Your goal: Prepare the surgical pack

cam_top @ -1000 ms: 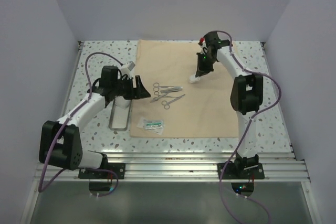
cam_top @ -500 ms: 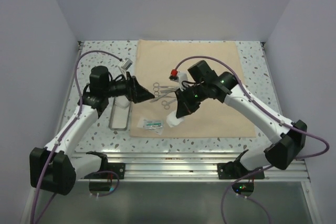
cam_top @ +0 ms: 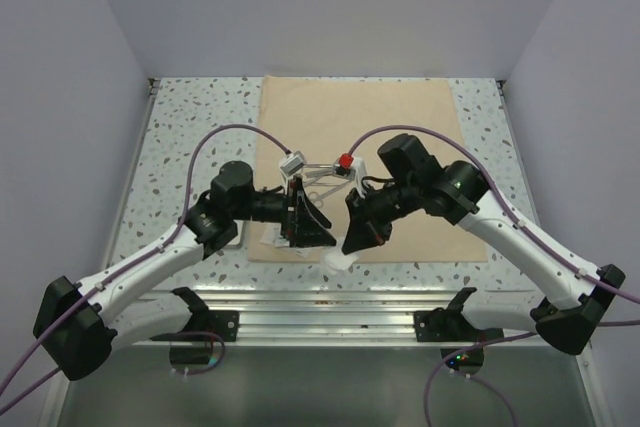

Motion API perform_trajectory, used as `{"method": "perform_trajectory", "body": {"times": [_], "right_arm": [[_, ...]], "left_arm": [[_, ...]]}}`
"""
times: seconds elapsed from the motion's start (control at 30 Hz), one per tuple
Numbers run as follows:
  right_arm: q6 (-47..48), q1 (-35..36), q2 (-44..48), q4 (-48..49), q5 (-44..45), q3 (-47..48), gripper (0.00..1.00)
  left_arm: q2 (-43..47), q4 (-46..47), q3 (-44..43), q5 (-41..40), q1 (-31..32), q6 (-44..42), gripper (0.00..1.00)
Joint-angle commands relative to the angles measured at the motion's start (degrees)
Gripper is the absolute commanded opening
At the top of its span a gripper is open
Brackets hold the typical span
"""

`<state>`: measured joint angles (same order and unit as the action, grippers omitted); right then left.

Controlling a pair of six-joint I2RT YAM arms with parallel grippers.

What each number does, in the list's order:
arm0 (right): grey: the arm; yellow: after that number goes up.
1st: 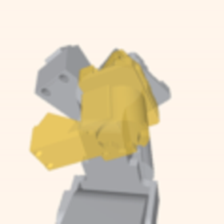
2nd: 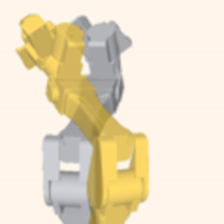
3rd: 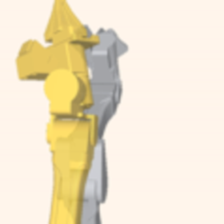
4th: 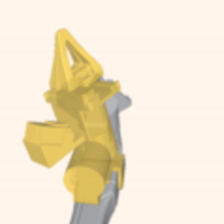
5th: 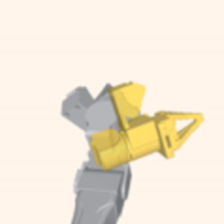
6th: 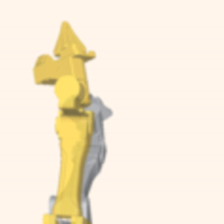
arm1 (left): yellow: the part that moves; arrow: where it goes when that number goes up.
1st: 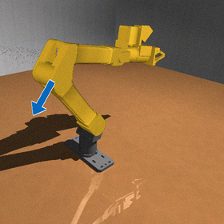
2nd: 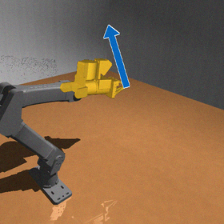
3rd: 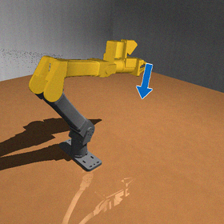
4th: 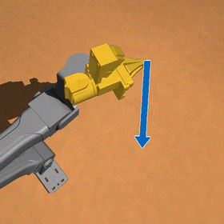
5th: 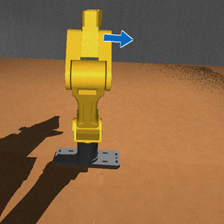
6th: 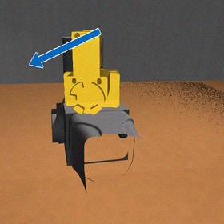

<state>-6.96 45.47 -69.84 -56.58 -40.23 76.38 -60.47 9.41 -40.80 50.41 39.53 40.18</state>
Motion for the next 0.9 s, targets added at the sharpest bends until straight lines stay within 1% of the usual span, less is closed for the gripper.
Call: {"method": "perform_trajectory", "body": {"times": [0.0,0.07,0.23,0.4,0.5,0.53,0.6,0.63,0.67,0.7,0.77,0.8,0.83,0.87], "right_arm": [[0.0,0.1,1.8,-0.3,-2.7,-0.5,0.0],[0.3,0.1,1.9,-0.4,-3.0,-0.4,0.0],[0.6,0.1,2.3,-0.7,-0.5,0.2,0.0],[0.5,0.2,2.2,0.8,1.5,-0.5,0.0],[0.2,0.2,1.8,1.6,1.6,-0.9,0.0],[0.2,0.1,1.8,1.7,1.8,-0.9,0.0],[0.1,0.1,1.6,2.0,2.2,-0.9,0.0],[0.2,0.1,1.5,2.2,2.4,-0.9,0.0],[0.2,0.1,1.4,2.3,2.5,-0.9,0.0],[0.2,0.1,1.2,2.3,2.6,-1.0,0.0],[0.3,0.1,0.7,1.9,3.5,-1.1,0.02],[0.2,0.1,0.5,1.6,4.6,-1.0,0.09],[0.1,0.1,0.1,0.9,6.8,-0.9,0.19],[-0.2,0.1,-0.1,0.1,9.0,-0.5,0.37]], "left_arm": [[0.2,3.3,-1.0,-2.7,0.7,1.8,0.93],[-0.1,2.0,-1.2,-3.0,1.9,1.3,0.93],[-0.6,2.5,-0.8,-1.6,3.4,2.4,0.92],[-1.1,6.3,0.5,2.8,3.6,5.4,0.89],[-1.8,5.7,0.5,4.0,3.6,5.5,0.81],[-2.1,5.7,0.6,4.5,3.6,5.8,0.75],[-2.8,5.1,1.1,5.5,3.6,6.0,0.69],[-3.0,4.9,1.3,5.7,3.6,6.0,0.62],[-3.1,4.9,1.6,6.0,3.6,6.2,0.57],[-3.0,4.8,1.7,6.0,3.6,6.1,0.43],[-2.6,4.2,1.6,5.3,3.6,5.6,0.28],[-2.4,3.9,1.6,5.0,3.5,5.3,0.12],[-2.1,1.8,1.5,3.4,3.5,4.6,0.05],[-1.8,0.1,1.3,2.4,3.2,2.9,0.0]]}}
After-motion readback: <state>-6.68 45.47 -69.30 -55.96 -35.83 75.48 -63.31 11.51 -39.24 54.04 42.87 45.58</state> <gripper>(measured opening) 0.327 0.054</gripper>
